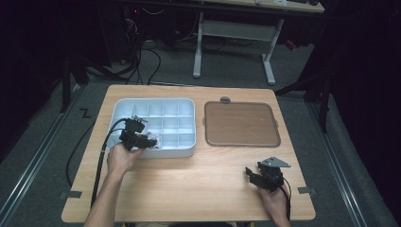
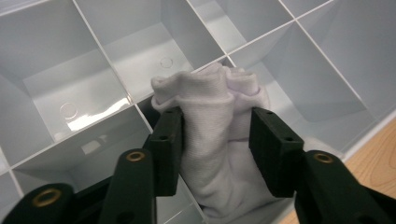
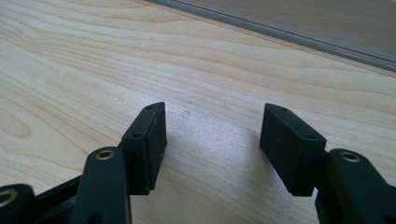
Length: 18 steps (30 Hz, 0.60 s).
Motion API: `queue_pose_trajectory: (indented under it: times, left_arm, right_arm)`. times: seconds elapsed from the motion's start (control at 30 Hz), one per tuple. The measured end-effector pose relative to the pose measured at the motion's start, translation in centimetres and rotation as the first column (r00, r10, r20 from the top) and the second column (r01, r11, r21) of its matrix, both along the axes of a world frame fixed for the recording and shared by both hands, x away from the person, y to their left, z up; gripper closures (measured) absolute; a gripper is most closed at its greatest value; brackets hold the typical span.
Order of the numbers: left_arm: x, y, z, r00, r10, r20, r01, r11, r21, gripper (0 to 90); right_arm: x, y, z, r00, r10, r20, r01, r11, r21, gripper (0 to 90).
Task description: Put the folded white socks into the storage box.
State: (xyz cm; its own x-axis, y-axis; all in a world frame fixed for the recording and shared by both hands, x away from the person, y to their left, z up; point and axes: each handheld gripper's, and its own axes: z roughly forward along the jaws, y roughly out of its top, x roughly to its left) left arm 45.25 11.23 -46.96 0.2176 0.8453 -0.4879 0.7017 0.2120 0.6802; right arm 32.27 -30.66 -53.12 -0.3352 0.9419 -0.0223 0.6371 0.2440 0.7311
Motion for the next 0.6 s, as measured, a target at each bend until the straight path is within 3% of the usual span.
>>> queue_pose_trajectory:
  times: [0.13,0.33,0.6]
  left_arm:
    - [-0.4,0.6,0.6,0.9999,0.012,0.006,-0.011,0.9992,-0.037,47.5]
    - [-1.6,0.6,1.9,0.9987,-0.003,0.051,0.006,0.9984,-0.055,44.2]
    - [-2.7,-0.6,1.9,0.9972,-0.017,0.073,0.016,0.9998,0.010,40.6]
  right_arm:
    - [0.0,0.0,0.0,1.0000,0.000,0.000,0.000,1.000,0.001,41.6]
    - [0.0,0.0,0.0,1.0000,0.000,0.000,0.000,1.000,0.000,41.6]
    - [0.0,0.0,0.0,1.0000,0.001,0.000,-0.001,1.000,0.000,41.5]
